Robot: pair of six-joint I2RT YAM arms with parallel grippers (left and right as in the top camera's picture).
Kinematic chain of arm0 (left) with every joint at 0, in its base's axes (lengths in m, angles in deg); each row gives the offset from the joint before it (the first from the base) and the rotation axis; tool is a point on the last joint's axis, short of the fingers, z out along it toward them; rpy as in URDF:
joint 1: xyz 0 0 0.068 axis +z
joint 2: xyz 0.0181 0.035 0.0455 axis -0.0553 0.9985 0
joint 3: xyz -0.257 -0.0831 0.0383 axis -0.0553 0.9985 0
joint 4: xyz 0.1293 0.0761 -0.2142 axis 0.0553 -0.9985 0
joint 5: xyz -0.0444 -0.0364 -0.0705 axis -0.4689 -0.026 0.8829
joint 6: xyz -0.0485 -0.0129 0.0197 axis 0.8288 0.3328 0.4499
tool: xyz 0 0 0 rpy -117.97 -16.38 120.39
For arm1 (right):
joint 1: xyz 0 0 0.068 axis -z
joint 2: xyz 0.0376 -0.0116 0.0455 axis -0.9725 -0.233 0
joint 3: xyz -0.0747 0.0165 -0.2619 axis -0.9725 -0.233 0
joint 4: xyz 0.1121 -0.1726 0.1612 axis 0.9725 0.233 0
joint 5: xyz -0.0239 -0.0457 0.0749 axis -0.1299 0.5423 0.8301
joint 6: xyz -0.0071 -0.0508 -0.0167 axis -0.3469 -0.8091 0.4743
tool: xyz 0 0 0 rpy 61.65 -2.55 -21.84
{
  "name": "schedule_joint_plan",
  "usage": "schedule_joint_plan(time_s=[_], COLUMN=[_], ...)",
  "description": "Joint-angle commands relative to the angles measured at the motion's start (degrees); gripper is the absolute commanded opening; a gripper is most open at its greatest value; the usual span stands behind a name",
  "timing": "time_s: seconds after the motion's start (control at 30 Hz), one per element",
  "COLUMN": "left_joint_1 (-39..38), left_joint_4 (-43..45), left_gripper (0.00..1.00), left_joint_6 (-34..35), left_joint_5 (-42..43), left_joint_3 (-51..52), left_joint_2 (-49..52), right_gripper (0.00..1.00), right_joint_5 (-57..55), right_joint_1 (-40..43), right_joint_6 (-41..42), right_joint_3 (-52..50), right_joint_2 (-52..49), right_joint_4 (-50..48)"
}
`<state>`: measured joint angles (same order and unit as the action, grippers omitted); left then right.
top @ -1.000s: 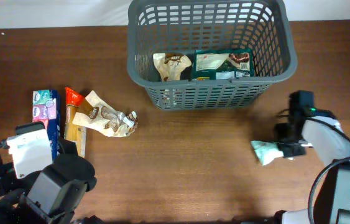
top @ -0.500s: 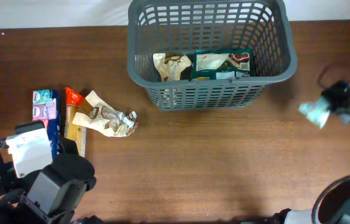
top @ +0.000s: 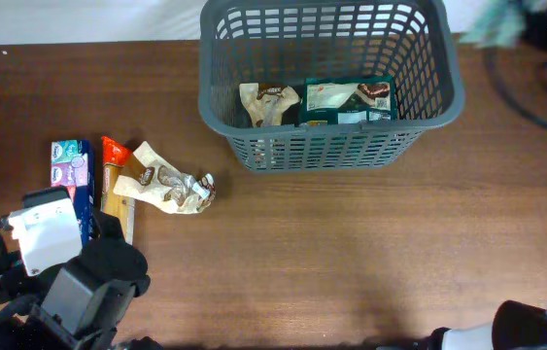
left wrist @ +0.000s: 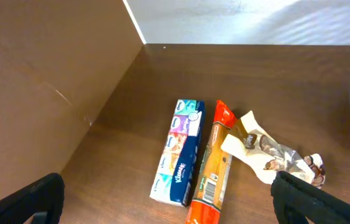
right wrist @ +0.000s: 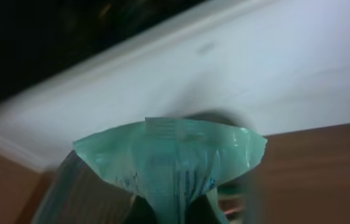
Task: Pack container
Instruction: 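Lift the wet-wipe pack into the basket and open the right gripper, then move the left gripper to the Kleenex tissue box and grasp it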
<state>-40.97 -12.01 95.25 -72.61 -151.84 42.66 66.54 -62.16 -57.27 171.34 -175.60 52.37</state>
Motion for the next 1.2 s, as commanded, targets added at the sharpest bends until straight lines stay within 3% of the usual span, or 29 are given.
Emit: schedule_joint_plan(time_s=[0.0, 0.2, 0.27, 0.3, 0.33, 0.47, 0.63, 0.77, 0.83, 0.9, 1.0, 1.17], left_joint_1=[0.22, 0.22, 0.22, 0.22, 0.22, 0.22, 0.22, 0.35, 1.95, 4.48, 10.27, 26.16], left_joint_4=[0.15, 0.13, 0.15, 0.15, 0.17, 0.94, 0.61, 0.9, 2.21, 5.03, 10.21, 19.71], left_gripper=[0.99, 0.99, 0.99, 0.99, 0.99, 0.99, 0.99, 0.99, 0.99, 0.99, 0.99, 0.99], left_joint_6=[-0.74, -0.72, -0.72, -0.72, -0.72, -0.72, -0.42, 2.29, 4.17, 4.15, 3.5, -8.87], left_joint_5=[-0.85, 1.22, 2.25, 2.47, 2.64, 2.64, 2.62, 1.92, 1.75, 2.05, 7.13, 21.94], left_joint_3=[0.22, 0.22, 0.22, 0.22, 0.22, 0.22, 0.59, 4.76, 8.81, 12.81, 16.9, 17.68], left_joint_2=[0.13, 0.13, 0.13, 0.13, 0.13, 0.15, 0.13, 0.13, 0.13, 0.13, 0.57, 3.96], right_gripper=[0.04, 0.07, 0.72, 0.95, 0.99, 0.99, 0.99, 0.99, 0.99, 0.99, 0.99, 0.99], right_joint_5=[0.7, -12.2, -15.91, -16.15, -16.04, -16.04, -25.57, -47.91, -51.74, -55.01, -58.01, -65.18], right_joint_1=[-9.9, -21.33, -23.19, -23.54, -23.93, -23.74, -23.65, -23.43, -22.36, -21.24, -20.61, -20.61], right_joint_6=[-5.77, -13.14, -15.34, -16.61, -19.71, -20.87, -20.44, -9.86, -2.14, 4.07, 6.91, 9.2], right_joint_3=[0.72, 0.72, 0.72, 0.72, 0.72, 3.19, 18.88, 33.07, 36.06, 36.7, 35.19, 34.69], right_joint_2=[-3.34, -9.81, -11.82, -12.37, -13.05, -12.72, -11.76, -8.7, -6.6, -4.7, 0.24, 11.32], right_joint_4=[3.87, 17.27, 21.0, 22.08, 23.93, 24.81, 34.82, 44.04, 48.98, 52.89, 52.89, 52.89])
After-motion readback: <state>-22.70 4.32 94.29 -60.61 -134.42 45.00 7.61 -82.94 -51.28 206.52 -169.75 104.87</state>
